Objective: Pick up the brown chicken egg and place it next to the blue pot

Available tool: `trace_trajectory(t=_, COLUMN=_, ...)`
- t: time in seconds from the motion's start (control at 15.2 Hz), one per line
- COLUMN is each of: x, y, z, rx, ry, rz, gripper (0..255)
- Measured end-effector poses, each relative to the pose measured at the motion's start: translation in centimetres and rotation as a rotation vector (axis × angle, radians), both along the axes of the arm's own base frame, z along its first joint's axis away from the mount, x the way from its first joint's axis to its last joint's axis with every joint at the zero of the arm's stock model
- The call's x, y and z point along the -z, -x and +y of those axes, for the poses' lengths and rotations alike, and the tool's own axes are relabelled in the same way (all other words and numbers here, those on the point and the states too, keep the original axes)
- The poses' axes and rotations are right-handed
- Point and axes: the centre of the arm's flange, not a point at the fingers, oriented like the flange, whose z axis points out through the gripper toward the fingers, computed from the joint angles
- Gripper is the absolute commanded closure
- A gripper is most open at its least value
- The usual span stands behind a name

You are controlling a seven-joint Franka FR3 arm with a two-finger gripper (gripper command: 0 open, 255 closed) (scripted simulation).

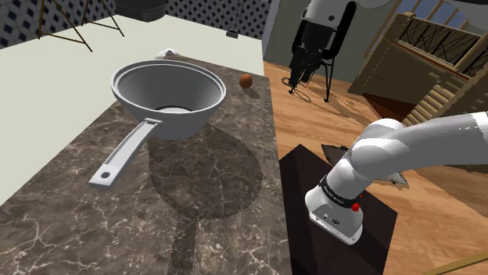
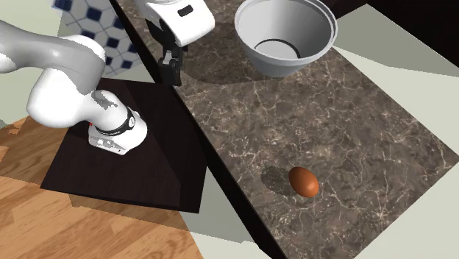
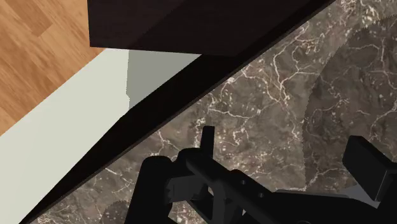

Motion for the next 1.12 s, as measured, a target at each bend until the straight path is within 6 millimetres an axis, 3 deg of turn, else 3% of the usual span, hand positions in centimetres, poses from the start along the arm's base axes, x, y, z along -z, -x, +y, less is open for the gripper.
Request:
trace_trajectory(t=0.26, x=1.0, y=-1.9, z=-0.8, rx=0.033, ry=-0.004, rz=-0.006, gripper=0)
trace_trajectory(t=0.46, x=2.4, y=-5.2, z=-1.7, rx=0.079, ry=-0.01, rz=-0.015, gripper=0)
trace_trajectory(t=1.12, x=7.7, y=-15.7, z=-7.6, rx=0.24, ry=-0.028, rz=-0.048, gripper=0)
